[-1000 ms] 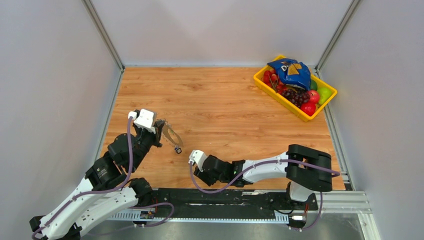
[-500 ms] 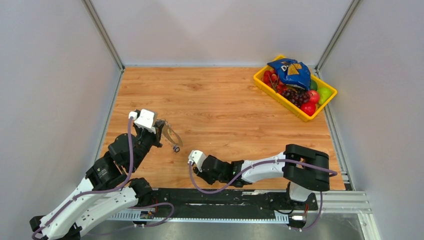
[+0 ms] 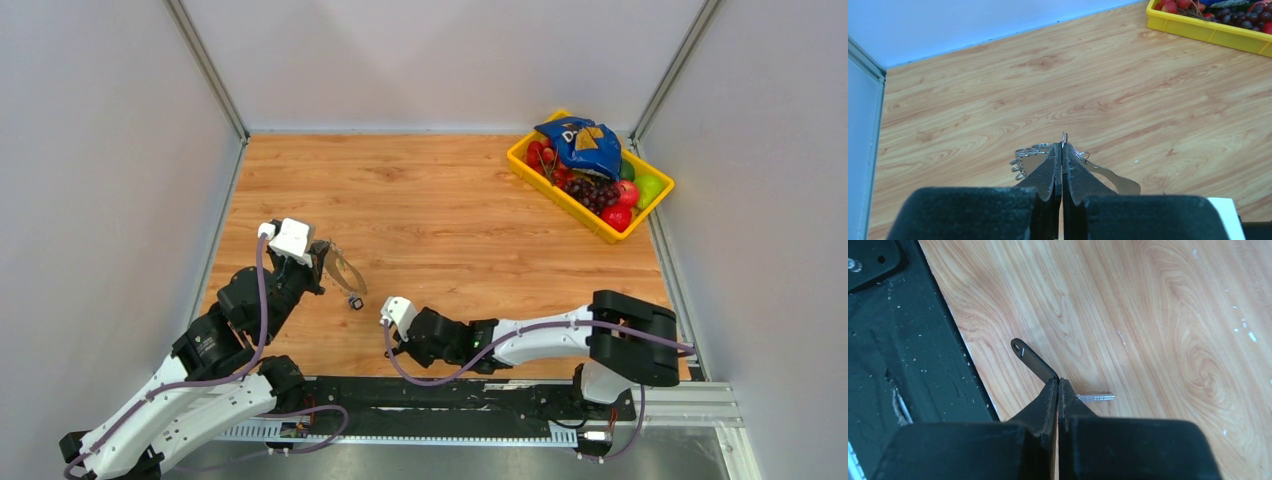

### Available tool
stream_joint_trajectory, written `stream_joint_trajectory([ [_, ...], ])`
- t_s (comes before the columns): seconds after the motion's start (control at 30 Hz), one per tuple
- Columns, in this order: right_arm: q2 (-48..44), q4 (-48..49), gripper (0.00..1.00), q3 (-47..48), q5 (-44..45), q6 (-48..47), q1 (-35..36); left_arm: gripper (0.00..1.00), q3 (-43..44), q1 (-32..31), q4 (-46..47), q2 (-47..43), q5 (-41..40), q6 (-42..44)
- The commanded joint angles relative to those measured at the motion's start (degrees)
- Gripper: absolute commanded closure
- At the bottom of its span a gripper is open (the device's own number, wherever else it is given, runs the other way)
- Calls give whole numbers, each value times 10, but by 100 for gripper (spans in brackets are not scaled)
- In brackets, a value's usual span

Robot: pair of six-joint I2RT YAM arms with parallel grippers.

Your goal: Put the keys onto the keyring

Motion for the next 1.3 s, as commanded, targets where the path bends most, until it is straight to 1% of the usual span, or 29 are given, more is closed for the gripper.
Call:
stream_joint_trajectory([
  [0.0, -63, -26, 100, -6, 11, 3, 2, 100, 3, 0, 36, -1, 4, 7],
  [0.2, -115, -43, 100, -20, 13, 1, 1, 100, 5, 0, 39, -5, 24, 4],
  [0.37, -118, -49, 100, -25, 18, 16, -5, 100, 10, 0, 38, -4, 43, -3],
  [0.47, -130, -56, 100, -33, 37, 35, -10, 100, 17, 0, 37, 2, 62, -6],
  [0.53, -139, -73, 100, -33, 46, 43, -14, 100, 21, 0, 35, 8, 72, -8],
  [0.67, -148, -145, 100, -35, 54, 69, -27, 100, 27, 0, 33, 23, 88, -10],
  [1.03, -164, -251, 100, -52, 77, 143, -38, 100, 38, 0, 42, 62, 121, -29],
  [1.27, -175, -269, 99, -53, 89, 167, -39, 100, 35, 0, 64, 89, 137, -44],
])
